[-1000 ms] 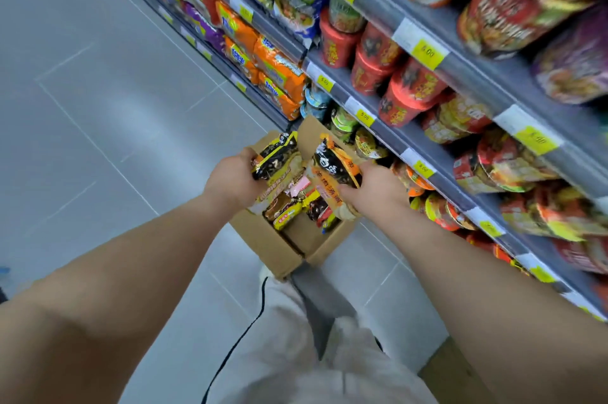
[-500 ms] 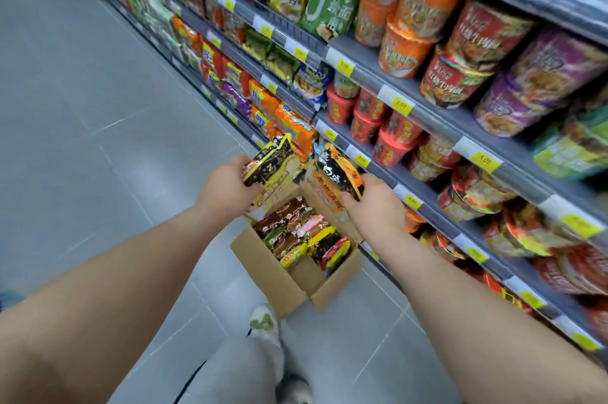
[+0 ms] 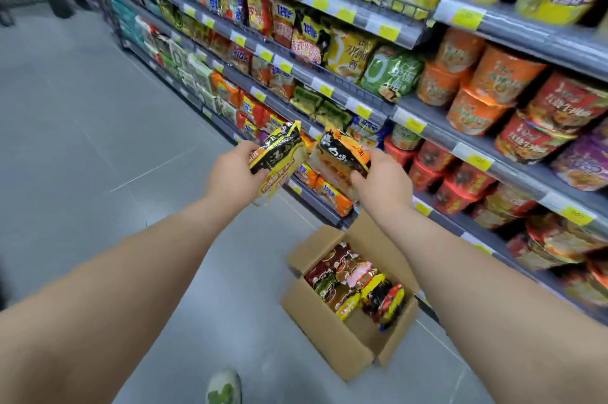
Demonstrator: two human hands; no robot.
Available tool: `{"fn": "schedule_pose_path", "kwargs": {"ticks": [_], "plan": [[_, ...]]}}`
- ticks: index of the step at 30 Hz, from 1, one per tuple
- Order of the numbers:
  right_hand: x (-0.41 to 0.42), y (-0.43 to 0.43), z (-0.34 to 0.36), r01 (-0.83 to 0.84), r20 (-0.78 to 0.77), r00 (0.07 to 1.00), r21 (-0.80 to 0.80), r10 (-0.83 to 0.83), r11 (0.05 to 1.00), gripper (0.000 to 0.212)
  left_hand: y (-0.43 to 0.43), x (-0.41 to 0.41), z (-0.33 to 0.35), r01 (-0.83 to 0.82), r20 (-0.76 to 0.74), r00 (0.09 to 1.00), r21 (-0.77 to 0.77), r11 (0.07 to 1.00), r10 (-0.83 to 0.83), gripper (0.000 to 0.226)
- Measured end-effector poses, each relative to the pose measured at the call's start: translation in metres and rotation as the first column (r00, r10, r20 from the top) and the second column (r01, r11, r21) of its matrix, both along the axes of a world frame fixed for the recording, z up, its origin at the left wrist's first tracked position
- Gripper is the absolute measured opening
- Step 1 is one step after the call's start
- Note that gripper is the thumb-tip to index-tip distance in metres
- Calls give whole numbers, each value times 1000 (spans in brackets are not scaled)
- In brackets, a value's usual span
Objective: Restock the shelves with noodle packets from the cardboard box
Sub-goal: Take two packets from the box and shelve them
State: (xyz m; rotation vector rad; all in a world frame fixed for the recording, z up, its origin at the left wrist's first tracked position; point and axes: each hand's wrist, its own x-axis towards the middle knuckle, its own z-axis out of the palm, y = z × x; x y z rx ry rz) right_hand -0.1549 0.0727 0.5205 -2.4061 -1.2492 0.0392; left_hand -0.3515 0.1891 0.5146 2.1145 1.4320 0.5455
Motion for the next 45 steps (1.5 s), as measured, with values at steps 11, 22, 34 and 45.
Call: {"fn": "schedule_pose_path", "kwargs": {"ticks": [11,22,34,45], "plan": [[-36,156,52,150,87,981,213,-172,965,36,179,-27,54,121,74,987,210,970,-139,38],[40,356,68,71,304,932,377,-196,924,39,379,49,93,32,202,971,422,906,-129,35],[90,535,94,137,541,755,422,-370,896,39,589,138,110,143,189,915,674,725,-356,31],[109,619,113,450,547,584,397,-600,800,47,712,224,147,368,29,707,838,402,-706,43]]}}
